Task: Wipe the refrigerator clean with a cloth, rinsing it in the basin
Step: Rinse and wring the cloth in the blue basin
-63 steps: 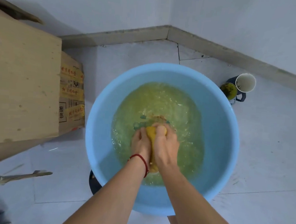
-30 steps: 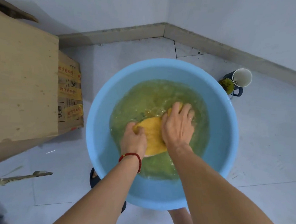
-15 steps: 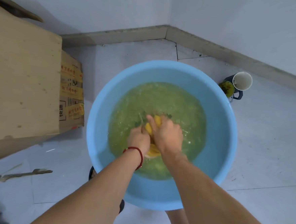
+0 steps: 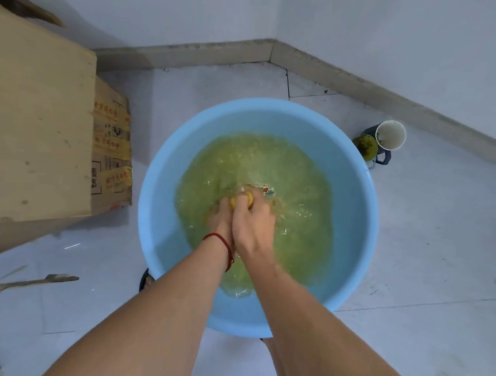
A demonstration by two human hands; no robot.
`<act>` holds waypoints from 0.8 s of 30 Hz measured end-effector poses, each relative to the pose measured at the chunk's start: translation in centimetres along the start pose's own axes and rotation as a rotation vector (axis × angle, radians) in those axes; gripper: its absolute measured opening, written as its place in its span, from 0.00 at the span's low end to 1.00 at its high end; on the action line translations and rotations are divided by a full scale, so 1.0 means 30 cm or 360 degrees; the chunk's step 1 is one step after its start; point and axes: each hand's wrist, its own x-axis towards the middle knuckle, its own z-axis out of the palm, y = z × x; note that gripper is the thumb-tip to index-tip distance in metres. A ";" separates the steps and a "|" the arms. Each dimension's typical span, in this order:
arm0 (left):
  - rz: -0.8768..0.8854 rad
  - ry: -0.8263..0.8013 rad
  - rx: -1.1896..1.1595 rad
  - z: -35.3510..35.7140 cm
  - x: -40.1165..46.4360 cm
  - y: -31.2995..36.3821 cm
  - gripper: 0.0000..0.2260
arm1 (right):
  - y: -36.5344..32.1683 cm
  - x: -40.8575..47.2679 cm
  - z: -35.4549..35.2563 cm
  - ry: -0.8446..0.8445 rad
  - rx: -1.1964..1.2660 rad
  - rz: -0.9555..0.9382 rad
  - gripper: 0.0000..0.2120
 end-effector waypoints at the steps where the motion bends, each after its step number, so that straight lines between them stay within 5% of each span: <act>1: 0.0011 -0.0002 0.0063 0.000 -0.017 0.010 0.15 | -0.012 -0.013 -0.009 0.0049 -0.0006 -0.0033 0.10; 6: 0.0316 0.0072 0.0614 -0.004 -0.158 0.054 0.21 | -0.041 0.009 -0.100 0.0128 -0.0481 -0.0053 0.25; 9: 0.0324 -0.0105 0.0757 -0.025 -0.260 0.108 0.20 | -0.050 0.031 -0.161 0.0172 -0.0583 0.0119 0.29; 13: 0.0416 -0.0375 0.0786 -0.067 -0.424 0.217 0.12 | -0.096 -0.003 -0.269 -0.0124 -0.0469 0.0322 0.31; 15: 0.0476 -0.0546 0.0774 -0.084 -0.496 0.254 0.10 | -0.112 -0.056 -0.336 -0.0310 -0.0584 0.0169 0.24; 18: 0.0562 -0.0749 0.0838 -0.084 -0.614 0.289 0.07 | -0.089 -0.151 -0.415 -0.0122 -0.0603 -0.0067 0.20; 21: 0.0599 -0.0898 0.0855 -0.072 -0.731 0.311 0.04 | -0.079 -0.251 -0.462 -0.0233 -0.0358 -0.0546 0.48; 24: 0.0569 -0.0980 0.0798 -0.081 -0.800 0.335 0.05 | -0.104 -0.307 -0.465 -0.0510 -0.0044 -0.0782 0.52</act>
